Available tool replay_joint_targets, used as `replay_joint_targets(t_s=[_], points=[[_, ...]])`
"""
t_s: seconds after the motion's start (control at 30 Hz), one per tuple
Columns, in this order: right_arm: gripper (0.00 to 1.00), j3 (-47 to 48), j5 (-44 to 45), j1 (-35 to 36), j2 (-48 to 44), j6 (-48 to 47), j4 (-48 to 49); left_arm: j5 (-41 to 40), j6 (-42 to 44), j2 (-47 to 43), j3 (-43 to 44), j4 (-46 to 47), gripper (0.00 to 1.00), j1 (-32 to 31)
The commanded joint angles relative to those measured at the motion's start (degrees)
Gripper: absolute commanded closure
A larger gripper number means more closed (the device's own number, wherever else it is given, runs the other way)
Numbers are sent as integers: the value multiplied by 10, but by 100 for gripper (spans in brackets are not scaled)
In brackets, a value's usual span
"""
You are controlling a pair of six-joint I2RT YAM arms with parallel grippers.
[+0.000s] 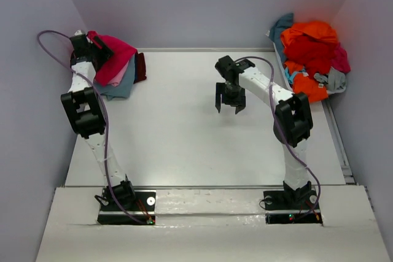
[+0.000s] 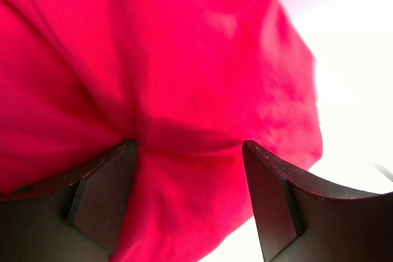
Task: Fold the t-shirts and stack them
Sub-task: Put the neatly folded tshirt into the corner of the board with the left arm
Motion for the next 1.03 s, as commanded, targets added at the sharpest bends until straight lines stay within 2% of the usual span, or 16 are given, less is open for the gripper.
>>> replay_joint_targets(t_s=[0.0, 0.17, 0.3, 0.4, 0.53, 0.77, 0.8, 0.9, 1.0], points=[[24, 37, 27, 5, -14, -5, 17, 34, 34, -87, -29, 9, 19, -36], [24, 119, 78, 5, -35, -12, -7, 14, 49, -149, -15, -18, 18, -72], [23, 217, 126, 5, -34, -25, -44, -7, 62, -194, -17, -44, 18, -147], [21, 223, 151, 5, -49, -29, -42, -58, 86, -215, -22, -72, 18, -212], [17, 160, 159, -7, -92, -24, 0, -77, 78, -236, -59, -105, 18, -257], [8, 26, 145, -13, -145, -6, 59, -148, 72, -299, -190, -138, 18, -319], [7, -10, 143, -13, -161, 0, 70, -150, 73, -307, -226, -134, 18, -320], [6, -62, 132, -18, -181, 2, 110, -151, 74, -319, -258, -136, 18, -325], [5, -70, 134, -18, -188, 15, 119, -170, 73, -319, -254, -149, 18, -325]])
